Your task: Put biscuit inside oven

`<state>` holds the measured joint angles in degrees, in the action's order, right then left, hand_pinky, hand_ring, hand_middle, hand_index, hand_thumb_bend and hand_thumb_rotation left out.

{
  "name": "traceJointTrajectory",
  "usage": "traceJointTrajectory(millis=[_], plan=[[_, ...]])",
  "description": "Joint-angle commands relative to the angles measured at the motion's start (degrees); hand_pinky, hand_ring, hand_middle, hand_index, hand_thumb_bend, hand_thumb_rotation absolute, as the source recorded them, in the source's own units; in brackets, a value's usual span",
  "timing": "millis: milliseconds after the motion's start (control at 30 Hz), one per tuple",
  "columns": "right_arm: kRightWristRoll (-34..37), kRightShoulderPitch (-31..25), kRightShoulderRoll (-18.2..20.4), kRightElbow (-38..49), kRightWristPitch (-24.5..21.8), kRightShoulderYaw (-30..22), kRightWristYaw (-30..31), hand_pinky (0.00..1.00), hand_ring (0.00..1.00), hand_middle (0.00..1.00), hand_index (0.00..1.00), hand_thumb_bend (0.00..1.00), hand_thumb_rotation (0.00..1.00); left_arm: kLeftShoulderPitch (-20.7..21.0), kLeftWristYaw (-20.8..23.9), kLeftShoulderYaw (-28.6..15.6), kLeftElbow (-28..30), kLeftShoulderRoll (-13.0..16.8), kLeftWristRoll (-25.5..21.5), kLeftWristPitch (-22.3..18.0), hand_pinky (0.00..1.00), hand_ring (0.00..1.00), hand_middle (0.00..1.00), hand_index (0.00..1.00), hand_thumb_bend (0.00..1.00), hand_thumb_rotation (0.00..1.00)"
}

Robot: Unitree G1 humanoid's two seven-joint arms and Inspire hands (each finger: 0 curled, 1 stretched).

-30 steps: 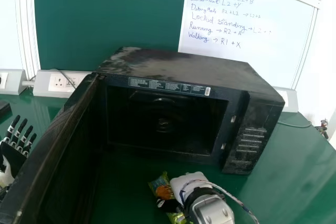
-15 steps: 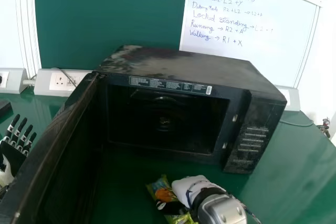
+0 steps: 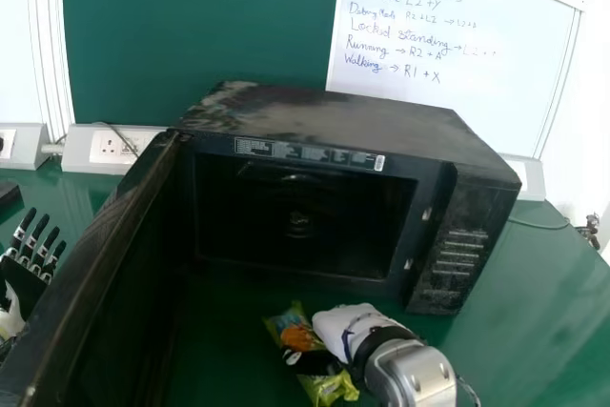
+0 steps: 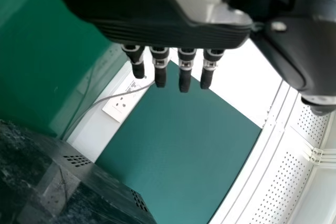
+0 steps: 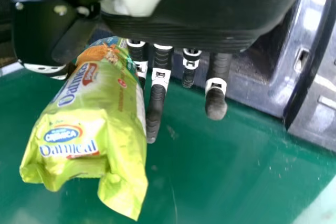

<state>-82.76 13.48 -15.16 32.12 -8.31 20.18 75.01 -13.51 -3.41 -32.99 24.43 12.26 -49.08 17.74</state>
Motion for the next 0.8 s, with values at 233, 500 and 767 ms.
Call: traceJointTrajectory(millis=[233,500,767], plan=[[0.37,5.39,0.97,-2.67,-1.11,-1.22,-0.15,0.09,0.17,0.47,0.7,0.56,0.0,0.72,-0.04,0.44,-0.08,-0.4,-0.03,-0.17,0.85,0.9,0.92,0.95,0.84,0.43],[1.11,8.88,1.22,-5.65,-1.36,-1.03,-2.07,0.12,0.2,0.47,0.68,0.56,0.0,0.76,-0.61,0.49,-0.26,-0.68,0.38,-0.38,0.84,0.9,0.92,0.96,0.84,0.42],[1.07,12.69,2.41,-8.86,-2.34,-0.64,-4.01,0.13,0.21,0.47,0.7,0.55,0.0,0.76,-0.07,0.71,-0.03,-0.87,0.96,-0.26,0.84,0.9,0.92,0.95,0.86,0.43]])
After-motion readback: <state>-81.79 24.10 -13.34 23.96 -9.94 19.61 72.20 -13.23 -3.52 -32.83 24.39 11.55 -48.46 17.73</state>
